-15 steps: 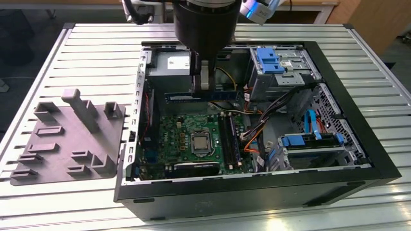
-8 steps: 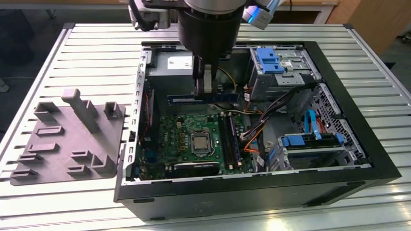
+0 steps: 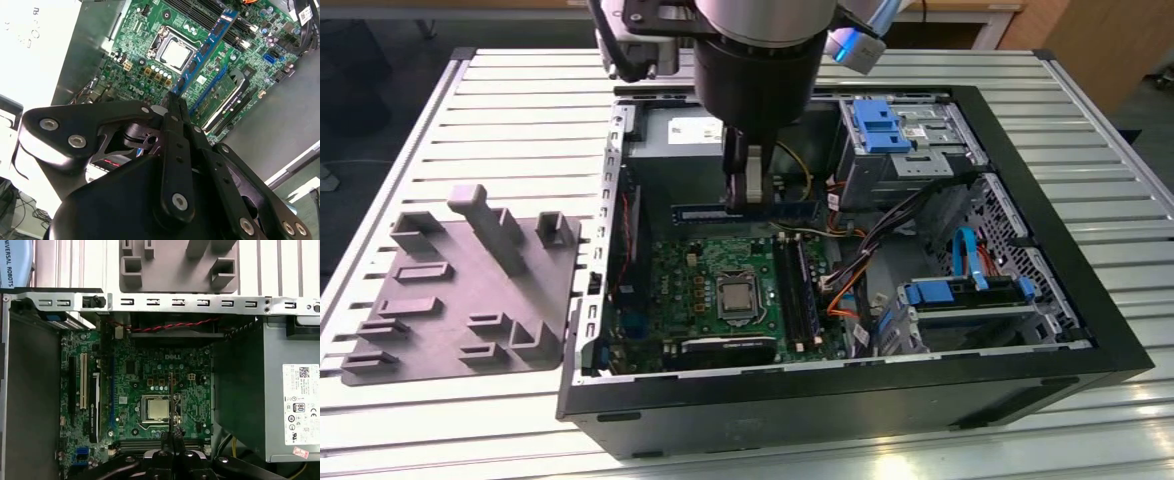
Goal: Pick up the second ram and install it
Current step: 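Pick up the second ram and move it above second insertion slot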
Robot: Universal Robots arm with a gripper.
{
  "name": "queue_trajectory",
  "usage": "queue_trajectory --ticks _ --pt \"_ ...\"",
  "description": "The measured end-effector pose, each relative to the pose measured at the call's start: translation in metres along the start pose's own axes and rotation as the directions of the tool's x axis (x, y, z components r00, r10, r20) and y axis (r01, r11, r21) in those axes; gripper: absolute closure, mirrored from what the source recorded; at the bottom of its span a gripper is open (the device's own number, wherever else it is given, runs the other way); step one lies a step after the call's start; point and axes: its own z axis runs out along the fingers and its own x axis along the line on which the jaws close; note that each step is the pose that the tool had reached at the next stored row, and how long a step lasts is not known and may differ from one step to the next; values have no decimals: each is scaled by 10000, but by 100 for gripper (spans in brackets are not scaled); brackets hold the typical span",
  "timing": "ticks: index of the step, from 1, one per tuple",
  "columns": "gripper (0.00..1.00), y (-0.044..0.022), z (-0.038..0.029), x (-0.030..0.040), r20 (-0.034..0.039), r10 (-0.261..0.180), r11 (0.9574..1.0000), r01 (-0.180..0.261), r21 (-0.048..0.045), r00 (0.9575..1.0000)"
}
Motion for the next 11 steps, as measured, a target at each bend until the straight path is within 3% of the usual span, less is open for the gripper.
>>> queue_trajectory --ticks 11 --pt "88 -27 111 6 -1 1 10000 -1 -22 10000"
